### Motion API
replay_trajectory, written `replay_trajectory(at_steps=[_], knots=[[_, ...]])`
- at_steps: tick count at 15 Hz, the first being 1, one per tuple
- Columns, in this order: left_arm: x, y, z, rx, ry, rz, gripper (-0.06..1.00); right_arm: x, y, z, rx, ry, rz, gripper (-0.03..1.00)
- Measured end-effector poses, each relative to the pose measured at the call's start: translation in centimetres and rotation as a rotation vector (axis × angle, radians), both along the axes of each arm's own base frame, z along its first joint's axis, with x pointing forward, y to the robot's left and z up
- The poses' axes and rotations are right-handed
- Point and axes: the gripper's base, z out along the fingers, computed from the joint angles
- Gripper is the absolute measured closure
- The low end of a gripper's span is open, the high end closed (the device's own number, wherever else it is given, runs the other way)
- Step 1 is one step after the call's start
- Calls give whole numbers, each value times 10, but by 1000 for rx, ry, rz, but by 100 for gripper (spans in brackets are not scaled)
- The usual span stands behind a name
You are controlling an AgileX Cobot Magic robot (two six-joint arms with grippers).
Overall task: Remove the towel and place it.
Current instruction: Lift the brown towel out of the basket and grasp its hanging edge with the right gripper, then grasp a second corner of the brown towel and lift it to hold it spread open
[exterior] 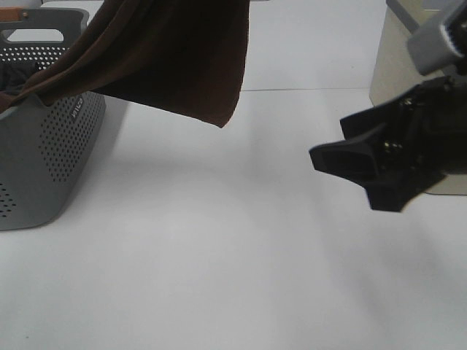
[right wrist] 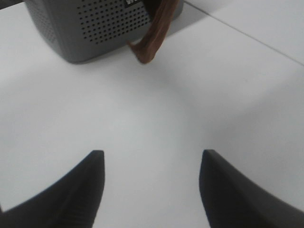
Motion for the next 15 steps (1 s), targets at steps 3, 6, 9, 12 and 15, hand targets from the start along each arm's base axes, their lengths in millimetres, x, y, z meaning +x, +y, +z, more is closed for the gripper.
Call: replay_trajectory(at_steps=[3, 6, 9, 12, 15], knots=[[1, 0, 1, -13, -11, 1, 94, 25, 54, 0, -54, -44, 57, 33], [1, 0, 1, -14, -13, 1, 94, 56, 77, -9, -37, 14, -37, 29], [1, 0, 2, -16, -15, 2, 94, 74, 91, -18, -21, 58, -68, 29], [1, 0, 4, -29, -35, 5, 94, 78, 93, -14, 38, 90, -110, 37], [2, 0, 5, -35, -52, 9, 94, 78, 93, -14, 65, 112, -131, 61]])
